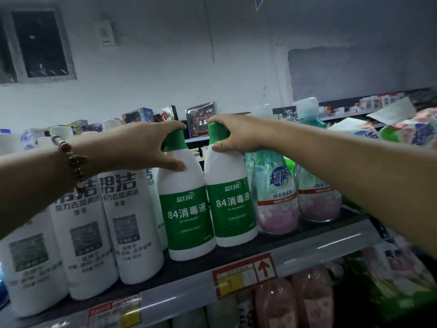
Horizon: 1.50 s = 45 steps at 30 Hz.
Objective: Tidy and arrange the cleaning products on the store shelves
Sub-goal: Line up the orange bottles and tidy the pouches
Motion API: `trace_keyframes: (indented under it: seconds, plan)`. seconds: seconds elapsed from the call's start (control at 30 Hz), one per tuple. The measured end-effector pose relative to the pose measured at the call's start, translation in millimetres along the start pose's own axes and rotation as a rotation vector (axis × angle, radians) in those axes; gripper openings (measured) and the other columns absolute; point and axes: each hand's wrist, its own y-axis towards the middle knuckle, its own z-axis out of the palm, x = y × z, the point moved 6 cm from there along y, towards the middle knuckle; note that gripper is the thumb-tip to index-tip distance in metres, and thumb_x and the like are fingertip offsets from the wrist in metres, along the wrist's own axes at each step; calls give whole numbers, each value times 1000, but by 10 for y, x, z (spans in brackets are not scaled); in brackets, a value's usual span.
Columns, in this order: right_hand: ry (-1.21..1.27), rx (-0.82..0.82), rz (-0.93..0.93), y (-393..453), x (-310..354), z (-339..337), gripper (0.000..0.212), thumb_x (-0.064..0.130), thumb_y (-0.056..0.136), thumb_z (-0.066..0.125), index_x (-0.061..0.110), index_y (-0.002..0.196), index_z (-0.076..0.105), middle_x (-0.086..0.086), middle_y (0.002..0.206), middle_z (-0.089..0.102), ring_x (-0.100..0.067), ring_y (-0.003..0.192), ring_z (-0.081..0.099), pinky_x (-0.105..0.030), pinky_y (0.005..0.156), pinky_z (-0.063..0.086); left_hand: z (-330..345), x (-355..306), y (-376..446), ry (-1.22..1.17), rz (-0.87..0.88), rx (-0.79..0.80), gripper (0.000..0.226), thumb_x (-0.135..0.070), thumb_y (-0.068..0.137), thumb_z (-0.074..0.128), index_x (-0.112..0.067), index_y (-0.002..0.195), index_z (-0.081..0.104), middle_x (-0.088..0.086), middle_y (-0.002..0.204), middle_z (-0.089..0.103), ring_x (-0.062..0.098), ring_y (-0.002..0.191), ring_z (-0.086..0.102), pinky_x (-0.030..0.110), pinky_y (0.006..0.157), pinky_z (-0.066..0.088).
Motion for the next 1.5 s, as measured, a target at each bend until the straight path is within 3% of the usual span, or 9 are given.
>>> trace_keyframes:
  seconds: [0.13,0.23,0.47,0.67,0.77,0.87,1.1,1.3,1.5]
  plan:
    - [30,-11,19,-75,27,63,78,37,99,60,28,161,15,-4,159,40,-25,133,50,-38,108,44,-6,-49,-61,200,17,-41,101,-75,80,58,-41,160,7,-3,129,69,15,94,65,35,88,58]
    - [-38,6,54,-145,42,62,79,42,101,55,32,161,5,-9,152,49,-28,125,56,-40,104,47,-2,-90,-127,340,19,-77,95,-80,85,43,-39,160,1,2,137,60,20,115,61,39,99,53]
    - [-300,33,26,-563,13,-459,78,52,97,56,34,161,14,-2,162,36,-24,145,39,-39,118,33,-98,-522,-297,278,79,-254,93,-80,88,32,-35,161,-3,13,169,7,31,156,10,52,125,13]
    - [-418,20,294,-1106,-691,-975,83,52,95,61,24,160,18,-5,161,37,-26,140,44,-36,109,38,44,-1268,-166,151,187,-287,94,-79,89,32,-33,159,-10,12,170,2,31,157,4,52,127,5]
    - [-282,9,427,-1215,-1150,-986,92,59,92,61,19,160,14,-10,158,40,-26,114,61,-33,88,47,167,-1641,6,192,144,-267,93,-78,92,31,-34,159,-15,17,169,-3,36,157,-2,52,127,1]
    - [-129,24,448,-1160,-1454,-830,85,60,91,61,10,153,30,-14,121,67,-15,71,60,-26,61,50,243,-1905,167,277,49,-241,94,-79,92,29,-31,157,-19,23,168,-1,41,155,10,51,126,14]
    - [165,-50,435,-777,-1948,-400,64,71,74,72,11,91,58,-3,71,62,-18,54,56,-32,57,51,509,-2210,350,197,-209,-136,99,-77,90,41,-33,159,-17,27,163,16,37,138,46,44,106,47]
    - [214,-60,393,-753,-2041,-372,57,50,92,67,6,117,42,3,65,61,-13,52,44,-25,46,37,699,-2282,435,29,-341,-90,99,-51,95,63,-42,159,-13,26,163,-22,33,113,63,42,88,60]
    - [227,-68,316,-864,-2059,-367,67,52,92,65,5,131,39,0,78,54,-11,62,51,-30,53,42,767,-2353,407,20,-339,-209,96,-49,94,63,-37,161,-6,27,162,-15,37,123,58,41,98,54]
